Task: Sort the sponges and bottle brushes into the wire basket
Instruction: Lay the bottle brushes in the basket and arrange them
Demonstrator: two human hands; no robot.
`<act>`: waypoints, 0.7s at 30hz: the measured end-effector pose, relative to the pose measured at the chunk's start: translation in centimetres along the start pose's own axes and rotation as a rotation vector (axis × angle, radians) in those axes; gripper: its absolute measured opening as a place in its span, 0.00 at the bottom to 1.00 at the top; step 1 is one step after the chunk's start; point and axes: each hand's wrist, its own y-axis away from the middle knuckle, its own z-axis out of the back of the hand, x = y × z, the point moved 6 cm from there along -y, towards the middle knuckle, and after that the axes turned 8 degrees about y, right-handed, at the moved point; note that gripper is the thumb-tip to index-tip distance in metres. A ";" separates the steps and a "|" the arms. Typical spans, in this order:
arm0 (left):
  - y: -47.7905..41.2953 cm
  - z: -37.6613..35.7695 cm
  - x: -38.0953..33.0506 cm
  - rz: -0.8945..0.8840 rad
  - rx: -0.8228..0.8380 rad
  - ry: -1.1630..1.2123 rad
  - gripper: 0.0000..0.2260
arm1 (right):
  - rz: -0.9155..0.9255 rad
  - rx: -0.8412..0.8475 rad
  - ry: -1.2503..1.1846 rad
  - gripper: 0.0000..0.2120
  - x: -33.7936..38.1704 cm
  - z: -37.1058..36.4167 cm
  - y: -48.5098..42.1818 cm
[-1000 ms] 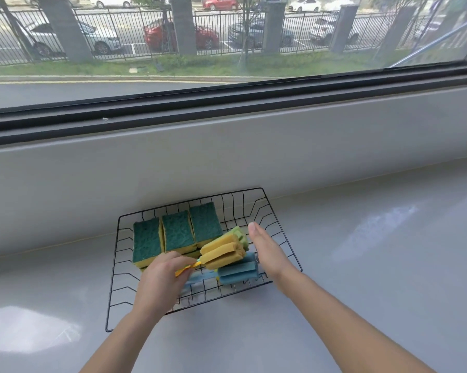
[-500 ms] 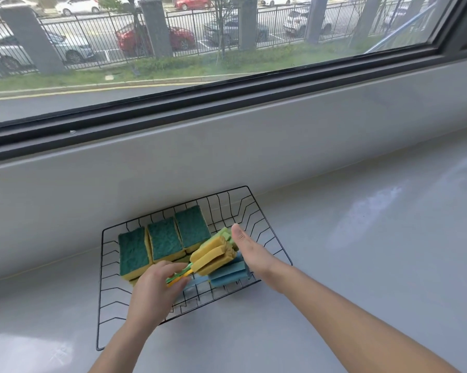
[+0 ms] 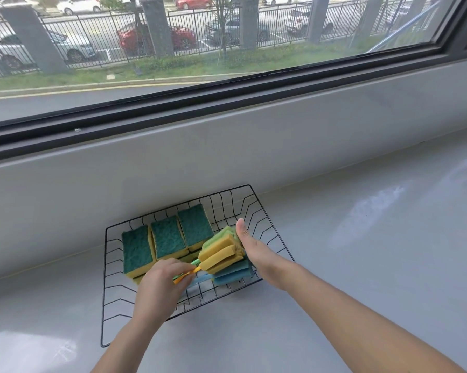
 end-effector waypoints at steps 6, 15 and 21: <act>-0.2 -0.2 0.2 0.033 0.002 -0.019 0.09 | 0.011 -0.027 -0.002 0.44 -0.1 0.3 0.0; 4.3 4.6 3.8 0.100 -0.380 -0.060 0.09 | -0.021 -0.134 0.055 0.49 0.4 -0.3 -1.2; 5.9 5.1 7.0 0.392 -0.342 -0.014 0.21 | -0.047 -0.165 0.070 0.49 0.2 -0.6 -2.0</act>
